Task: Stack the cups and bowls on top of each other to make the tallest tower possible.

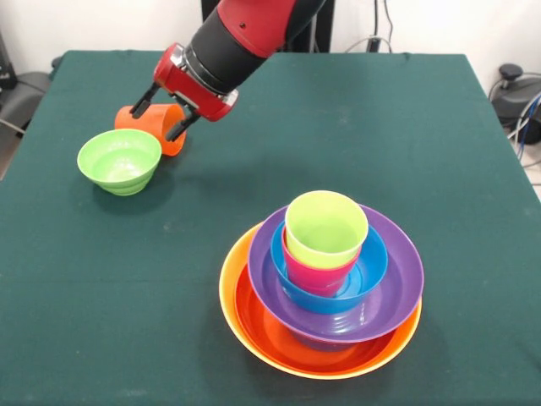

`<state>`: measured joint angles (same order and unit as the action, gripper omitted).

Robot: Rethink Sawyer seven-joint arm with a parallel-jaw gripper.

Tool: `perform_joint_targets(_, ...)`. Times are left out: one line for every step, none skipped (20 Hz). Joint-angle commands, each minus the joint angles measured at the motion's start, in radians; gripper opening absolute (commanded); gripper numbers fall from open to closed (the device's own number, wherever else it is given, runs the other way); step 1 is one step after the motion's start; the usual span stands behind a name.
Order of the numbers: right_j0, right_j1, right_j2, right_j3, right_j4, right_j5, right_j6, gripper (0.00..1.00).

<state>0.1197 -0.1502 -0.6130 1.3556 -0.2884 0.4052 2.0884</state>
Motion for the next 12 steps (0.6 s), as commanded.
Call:
perform_joint_targets(0.015,0.053,0.082,0.028,0.051,-0.053,0.202,1.0)
perform_joint_targets(0.015,0.061,0.086,0.028,0.055,-0.057,0.205,1.0)
perform_joint_targets(0.015,0.073,0.086,0.024,0.059,-0.064,0.209,1.0)
perform_joint_targets(0.015,0.083,0.089,0.022,0.062,-0.068,0.213,1.0)
perform_joint_targets(0.015,0.094,0.089,0.018,0.067,-0.074,0.218,1.0)
perform_joint_targets(0.015,0.104,0.089,0.013,0.069,-0.082,0.222,1.0)
perform_joint_targets(0.014,0.112,0.088,0.009,0.073,-0.086,0.224,1.0)
perform_joint_targets(0.016,0.117,0.085,0.006,0.076,-0.083,0.225,1.0)
perform_joint_targets(0.018,0.122,0.083,0.003,0.079,-0.081,0.226,1.0)
perform_joint_targets(0.022,0.128,0.076,-0.001,0.081,-0.078,0.228,1.0)
perform_joint_targets(0.024,0.132,0.073,-0.003,0.085,-0.076,0.229,1.0)
perform_joint_targets(0.024,0.139,0.07,-0.006,0.088,-0.076,0.232,1.0)
